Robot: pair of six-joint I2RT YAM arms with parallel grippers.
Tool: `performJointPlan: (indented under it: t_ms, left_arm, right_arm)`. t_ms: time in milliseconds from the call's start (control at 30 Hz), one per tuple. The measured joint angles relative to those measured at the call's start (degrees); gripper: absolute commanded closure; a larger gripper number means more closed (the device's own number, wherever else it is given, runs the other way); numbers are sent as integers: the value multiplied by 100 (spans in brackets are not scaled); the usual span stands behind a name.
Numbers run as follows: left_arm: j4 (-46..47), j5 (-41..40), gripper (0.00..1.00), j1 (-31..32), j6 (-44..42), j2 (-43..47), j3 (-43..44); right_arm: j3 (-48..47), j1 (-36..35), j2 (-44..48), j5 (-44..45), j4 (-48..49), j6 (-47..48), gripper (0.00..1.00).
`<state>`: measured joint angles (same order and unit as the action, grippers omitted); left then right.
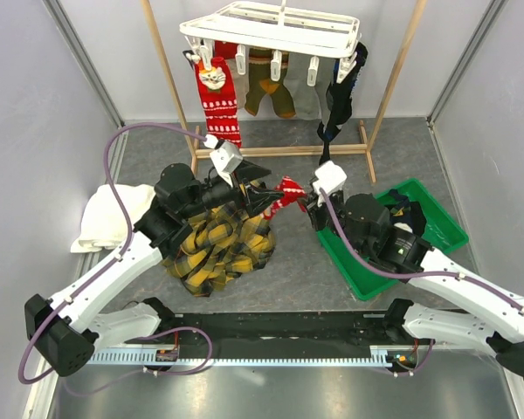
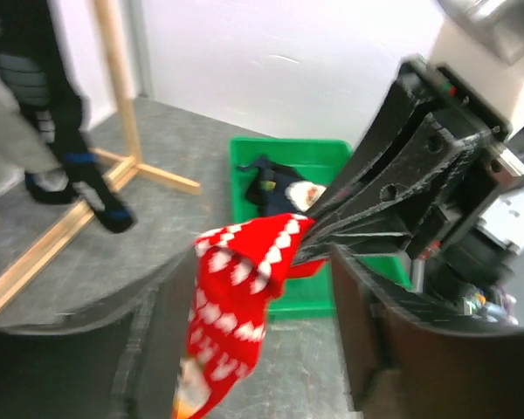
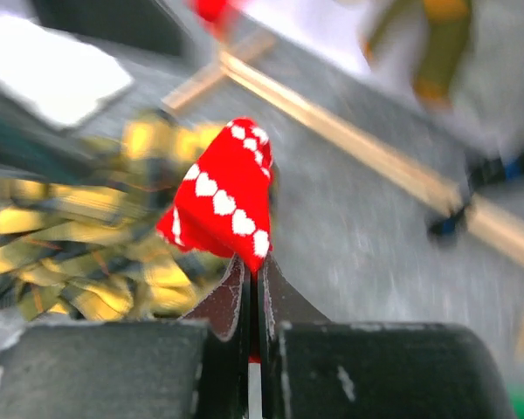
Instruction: Remove the socks clipped to the hanger
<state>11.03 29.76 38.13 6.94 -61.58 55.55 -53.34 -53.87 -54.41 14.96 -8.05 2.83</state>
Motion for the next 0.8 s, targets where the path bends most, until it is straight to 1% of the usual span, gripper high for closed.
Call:
performJointPlan:
  t_ms: [67, 100, 233, 333, 433, 467, 633, 800]
  left_arm:
    - [-28, -315, 16, 0, 0, 52, -2]
    - [-26, -452, 14, 0, 2, 76, -2]
    - [-31, -1005, 12, 0, -2, 190, -46]
    - [-76, -1456, 10, 0, -4, 214, -46]
    - [-173, -1961, 7, 0, -11, 219, -48]
    - [-192, -2092, 6, 0, -13, 225, -52]
    - [-197, -2527, 6, 0, -22, 308, -98]
    - [-197, -2761, 9, 0, -46, 323, -118]
  right_arm:
    - [-42, 20, -48, 509, -380, -518, 100]
    - [-133, 63, -129, 844, -734, -861, 100]
    - [-529, 411, -376, 1624, -1764, -1714, 100]
    - [-881, 953, -452, 1993, -2492, -2024, 100]
    - [-1073, 1567, -476, 2297, -2966, -2199, 100]
    - [-1073, 1720, -461, 2450, -3171, -2282, 100]
    - [-911, 2245, -256, 2876, -3565, -2634, 100]
    - [-356, 2682, 70, 3335, -3947, -3558, 100]
